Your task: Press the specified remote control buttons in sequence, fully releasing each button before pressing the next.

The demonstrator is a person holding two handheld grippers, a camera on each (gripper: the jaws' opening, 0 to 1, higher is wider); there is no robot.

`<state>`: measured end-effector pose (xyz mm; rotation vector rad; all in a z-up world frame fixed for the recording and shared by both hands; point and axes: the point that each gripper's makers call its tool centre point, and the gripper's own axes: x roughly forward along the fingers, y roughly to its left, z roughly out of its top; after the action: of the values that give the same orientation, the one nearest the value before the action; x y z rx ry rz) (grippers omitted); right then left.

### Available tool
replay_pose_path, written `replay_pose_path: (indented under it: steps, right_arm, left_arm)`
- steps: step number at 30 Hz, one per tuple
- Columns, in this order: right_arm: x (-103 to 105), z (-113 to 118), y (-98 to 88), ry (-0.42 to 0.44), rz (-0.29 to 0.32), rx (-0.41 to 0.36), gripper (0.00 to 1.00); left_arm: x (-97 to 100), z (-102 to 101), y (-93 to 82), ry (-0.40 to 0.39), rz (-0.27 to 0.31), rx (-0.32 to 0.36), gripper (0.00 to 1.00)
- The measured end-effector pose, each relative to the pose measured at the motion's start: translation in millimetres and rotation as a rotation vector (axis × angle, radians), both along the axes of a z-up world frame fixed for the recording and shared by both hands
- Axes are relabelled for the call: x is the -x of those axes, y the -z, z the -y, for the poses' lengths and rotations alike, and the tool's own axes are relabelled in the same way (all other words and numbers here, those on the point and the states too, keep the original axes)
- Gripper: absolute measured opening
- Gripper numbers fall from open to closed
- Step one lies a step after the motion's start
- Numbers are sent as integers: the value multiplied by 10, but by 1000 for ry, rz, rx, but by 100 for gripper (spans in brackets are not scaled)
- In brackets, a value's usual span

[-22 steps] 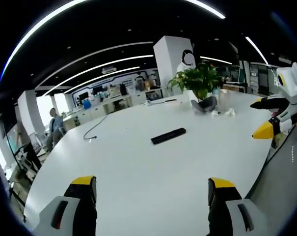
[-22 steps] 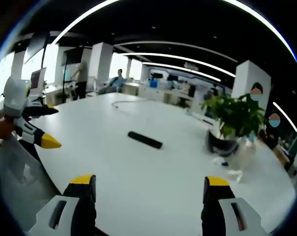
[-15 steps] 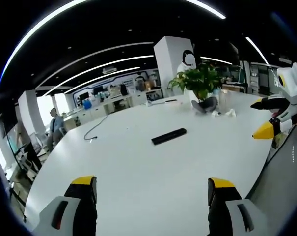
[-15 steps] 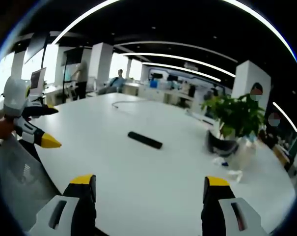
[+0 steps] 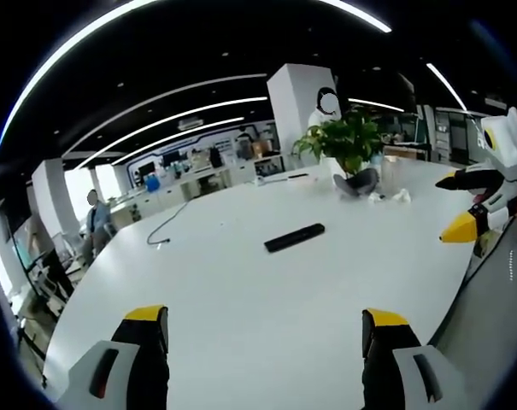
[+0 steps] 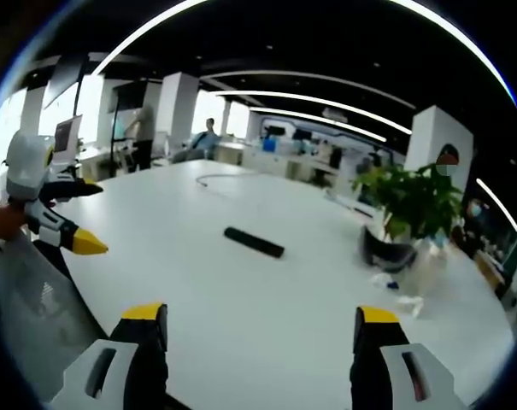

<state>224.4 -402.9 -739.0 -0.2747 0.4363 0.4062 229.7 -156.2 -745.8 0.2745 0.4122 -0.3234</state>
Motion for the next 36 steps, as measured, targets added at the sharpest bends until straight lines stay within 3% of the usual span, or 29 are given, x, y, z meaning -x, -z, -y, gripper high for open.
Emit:
replay_pose_path:
  steps: [36]
  right_arm:
    - [11, -25, 5, -13, -1, 0, 87]
  left_arm:
    - [3, 14, 18, 7, -8, -10, 97]
